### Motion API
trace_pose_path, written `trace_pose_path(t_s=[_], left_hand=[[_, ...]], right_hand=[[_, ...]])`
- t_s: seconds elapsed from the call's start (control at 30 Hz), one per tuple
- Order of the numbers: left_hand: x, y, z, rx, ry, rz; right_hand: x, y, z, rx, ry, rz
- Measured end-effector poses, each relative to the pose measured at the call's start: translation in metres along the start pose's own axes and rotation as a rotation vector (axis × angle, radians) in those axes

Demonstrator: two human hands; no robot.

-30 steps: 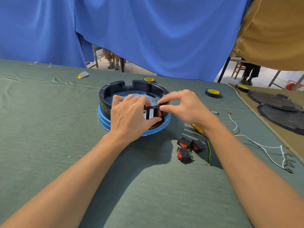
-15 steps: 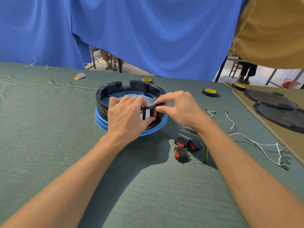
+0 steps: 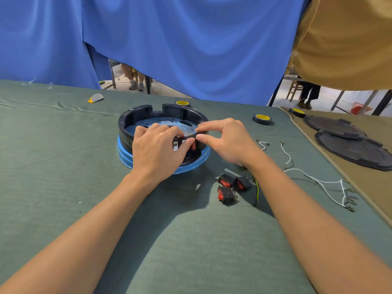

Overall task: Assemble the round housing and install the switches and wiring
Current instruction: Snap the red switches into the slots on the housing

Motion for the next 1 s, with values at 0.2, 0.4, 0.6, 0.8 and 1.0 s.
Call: trace_pose_path(t_s=[0.2, 0.4, 0.6, 0.8, 1.0], left_hand=[[-0.002, 0.002, 0.001, -0.005, -0.043, -0.023], [-0.008, 0.001, 0.003, -0.010, -0.036, -0.034], [-0.007, -0.004, 0.009, 0.005, 0.053, -0.038], [-0.007, -0.002, 0.009, 0.016, 0.048, -0.060], [-0.008, -0.002, 0.010, 0.022, 0.061, -0.048]], right_hand=[[-0.026, -0.025, 0.029, 0.186, 0.092, 0.158], [-0.042, -0.017, 0.053, 0.479, 0.154, 0.239], [-0.044, -0.023, 0.059, 0.538, 0.154, 0.340], [-0.047, -0.022, 0.061, 0.484, 0.172, 0.316], [-0.045, -0.018, 0.058, 0.366, 0.122, 0.447]])
Point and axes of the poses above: each hand's wrist, its own z-axis away from the middle knuckle, its own y-axis out of the palm, x = y × z, the point moved 6 cm from there along -z, towards the middle knuckle, and after that the axes turned 4 degrees about x, right-handed, at the moved point
